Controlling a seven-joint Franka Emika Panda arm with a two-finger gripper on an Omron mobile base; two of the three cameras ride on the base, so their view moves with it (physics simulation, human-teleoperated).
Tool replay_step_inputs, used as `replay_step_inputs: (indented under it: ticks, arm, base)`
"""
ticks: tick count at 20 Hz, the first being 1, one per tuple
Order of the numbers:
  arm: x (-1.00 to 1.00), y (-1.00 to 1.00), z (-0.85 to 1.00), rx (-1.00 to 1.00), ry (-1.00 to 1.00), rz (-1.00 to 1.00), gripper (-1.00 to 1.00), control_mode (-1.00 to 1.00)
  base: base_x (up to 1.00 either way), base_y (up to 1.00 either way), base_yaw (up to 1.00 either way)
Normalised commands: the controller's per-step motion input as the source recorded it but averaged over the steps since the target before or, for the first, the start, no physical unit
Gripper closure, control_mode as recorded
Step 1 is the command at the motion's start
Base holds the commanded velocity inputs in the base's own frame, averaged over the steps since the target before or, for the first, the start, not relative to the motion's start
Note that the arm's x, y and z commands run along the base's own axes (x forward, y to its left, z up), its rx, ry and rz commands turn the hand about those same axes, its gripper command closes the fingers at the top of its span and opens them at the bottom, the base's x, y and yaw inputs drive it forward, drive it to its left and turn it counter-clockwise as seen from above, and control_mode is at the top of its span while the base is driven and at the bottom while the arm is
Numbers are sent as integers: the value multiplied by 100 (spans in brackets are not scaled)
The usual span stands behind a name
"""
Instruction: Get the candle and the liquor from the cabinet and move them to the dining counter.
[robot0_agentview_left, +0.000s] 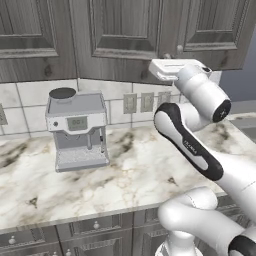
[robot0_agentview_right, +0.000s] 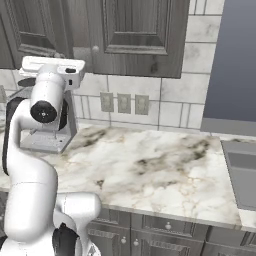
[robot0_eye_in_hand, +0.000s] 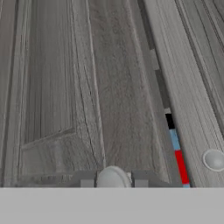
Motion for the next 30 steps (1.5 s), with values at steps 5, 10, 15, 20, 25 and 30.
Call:
replay_step_inputs:
  ticks: [5, 10, 15, 20, 25, 30]
  arm:
    - [-61, 32, 1, -6, -1, 0, 100, -100]
    - [-64, 34, 1, -4, 0, 0, 100, -100]
    - [-56, 37, 0, -4, 0, 0, 100, -100]
    - [-43, 36, 0, -4, 0, 0, 100, -100]
    - [-20, 35, 0, -2, 0, 0, 100, -100]
    - [0, 40, 0, -1, 7, 0, -100, -100]
  base:
    - [0, 0, 0]
    - [0, 0, 0]
    - [0, 0, 0]
    - [0, 0, 0]
    - [0, 0, 0]
    - [0, 0, 0]
